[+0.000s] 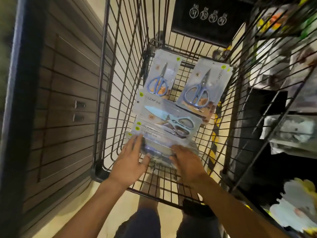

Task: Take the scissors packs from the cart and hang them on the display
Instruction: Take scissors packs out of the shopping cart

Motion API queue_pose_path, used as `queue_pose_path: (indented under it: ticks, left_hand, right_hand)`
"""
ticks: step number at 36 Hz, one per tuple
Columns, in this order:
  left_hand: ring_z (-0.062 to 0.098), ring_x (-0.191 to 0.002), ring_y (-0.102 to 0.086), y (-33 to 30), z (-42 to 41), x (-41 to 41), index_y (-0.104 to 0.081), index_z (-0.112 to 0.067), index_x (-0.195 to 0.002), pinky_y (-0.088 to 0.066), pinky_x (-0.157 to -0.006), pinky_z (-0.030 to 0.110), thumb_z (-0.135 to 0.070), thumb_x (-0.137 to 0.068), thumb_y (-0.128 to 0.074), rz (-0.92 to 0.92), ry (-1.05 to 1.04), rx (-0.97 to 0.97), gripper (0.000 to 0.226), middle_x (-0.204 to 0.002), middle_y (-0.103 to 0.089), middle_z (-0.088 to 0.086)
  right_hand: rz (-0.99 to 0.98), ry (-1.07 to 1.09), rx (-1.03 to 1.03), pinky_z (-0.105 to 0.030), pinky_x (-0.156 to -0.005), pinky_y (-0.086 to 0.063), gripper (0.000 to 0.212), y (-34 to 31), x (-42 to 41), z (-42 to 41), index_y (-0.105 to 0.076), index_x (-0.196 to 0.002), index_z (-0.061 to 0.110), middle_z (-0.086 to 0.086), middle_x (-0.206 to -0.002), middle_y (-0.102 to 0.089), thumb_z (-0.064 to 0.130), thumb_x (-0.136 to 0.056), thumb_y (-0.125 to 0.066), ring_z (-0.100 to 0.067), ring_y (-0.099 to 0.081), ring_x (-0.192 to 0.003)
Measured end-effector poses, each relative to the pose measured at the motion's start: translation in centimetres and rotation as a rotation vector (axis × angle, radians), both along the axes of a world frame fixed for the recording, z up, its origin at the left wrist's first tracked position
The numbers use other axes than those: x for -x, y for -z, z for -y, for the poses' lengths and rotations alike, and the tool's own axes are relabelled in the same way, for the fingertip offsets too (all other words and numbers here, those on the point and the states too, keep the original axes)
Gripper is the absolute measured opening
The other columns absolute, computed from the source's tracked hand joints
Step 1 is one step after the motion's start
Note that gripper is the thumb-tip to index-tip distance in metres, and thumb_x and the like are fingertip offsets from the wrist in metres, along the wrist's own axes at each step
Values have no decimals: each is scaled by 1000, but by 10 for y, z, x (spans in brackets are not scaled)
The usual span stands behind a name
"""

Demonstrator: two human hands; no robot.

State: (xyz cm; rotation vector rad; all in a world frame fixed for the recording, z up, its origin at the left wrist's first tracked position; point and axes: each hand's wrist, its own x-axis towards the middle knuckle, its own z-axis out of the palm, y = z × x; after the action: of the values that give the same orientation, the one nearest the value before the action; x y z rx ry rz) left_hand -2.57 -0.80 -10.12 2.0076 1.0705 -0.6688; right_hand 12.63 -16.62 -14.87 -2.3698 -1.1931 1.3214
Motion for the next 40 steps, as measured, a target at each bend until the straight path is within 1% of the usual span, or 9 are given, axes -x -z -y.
queue_pose_path:
  ticks: [5, 10, 12, 15, 18, 21, 28, 33, 40]
  left_hand:
    - [5, -154, -12, -21, -2, -11, -13, -34, -161, -26, -121, 33, -58, -101, -43, 209, -97, -26, 71, -168, -12, -10]
    - [10, -150, -31, -36, -3, -31, -24, -40, -158, -34, -120, 39, -48, -99, -60, 328, -332, 102, 70, -162, -28, -12]
    - [12, -141, -47, -38, -2, -41, -25, -37, -158, -48, -111, 39, -58, -91, -67, 354, -525, 186, 82, -159, -37, -7]
    - [-1, -119, -61, -41, 4, -56, -28, -39, -156, -59, -87, 20, -37, -93, -69, 427, -693, 312, 74, -149, -50, -6]
    - [9, -116, -68, -36, 8, -66, -35, -44, -151, -61, -93, 34, -22, -93, -74, 502, -803, 382, 73, -140, -62, -3]
    - [17, -109, -73, -30, 11, -70, -39, -36, -151, -62, -80, 28, -9, -86, -80, 542, -896, 405, 81, -128, -70, 5]
    - [13, -122, -67, -32, -7, -52, -35, -37, -156, -55, -104, 40, 1, -82, -81, 582, -866, 234, 95, -138, -66, -2]
    - [-5, -130, -56, -38, -24, -38, -27, -37, -160, -51, -105, 21, 6, -88, -73, 606, -741, 141, 95, -145, -55, -27]
    - [-28, -129, -38, -40, -35, -28, -20, -28, -163, -34, -100, -3, 11, -89, -69, 582, -611, 63, 97, -133, -39, -59]
  right_hand:
    - [-129, 245, -2, -44, -103, -49, 40, -28, -14, 6, -49, -143, 26, 0, -138, -59, 38, -104, -48, -23, -57, -125]
    - [-375, 665, -261, -16, -70, -51, 28, -61, -26, 4, -53, -124, 38, 17, -100, -65, 25, -101, -61, 9, -64, -83]
    - [-519, 863, -337, -18, -72, -49, 36, -71, -28, -3, -56, -127, 18, 11, -100, -65, 23, -93, -64, 8, -63, -81]
    - [-556, 986, -374, -28, -75, -53, 38, -72, -26, -10, -57, -128, 22, 3, -109, -67, 27, -92, -67, -2, -66, -87]
    - [-487, 910, -367, -22, -75, -57, 30, -68, -22, -12, -55, -124, 39, 5, -113, -67, 34, -96, -64, 3, -66, -90]
    - [-540, 882, -393, -16, -66, -52, 31, -64, -15, -16, -56, -131, 31, 9, -105, -69, 25, -101, -62, 4, -69, -86]
    - [-422, 586, -280, -38, -101, -53, 38, -52, -8, -21, -40, -137, 59, 19, -136, -54, 55, -100, -47, -2, -57, -122]
    - [-115, 472, -257, -45, -116, -39, 63, -19, -38, -28, -40, -153, 17, -7, -146, -48, 44, -98, -54, -23, -45, -137]
    - [217, 69, -200, -45, -127, -17, 81, 17, -74, -57, -22, -161, 11, -15, -165, -25, 22, -93, -65, -35, -19, -154]
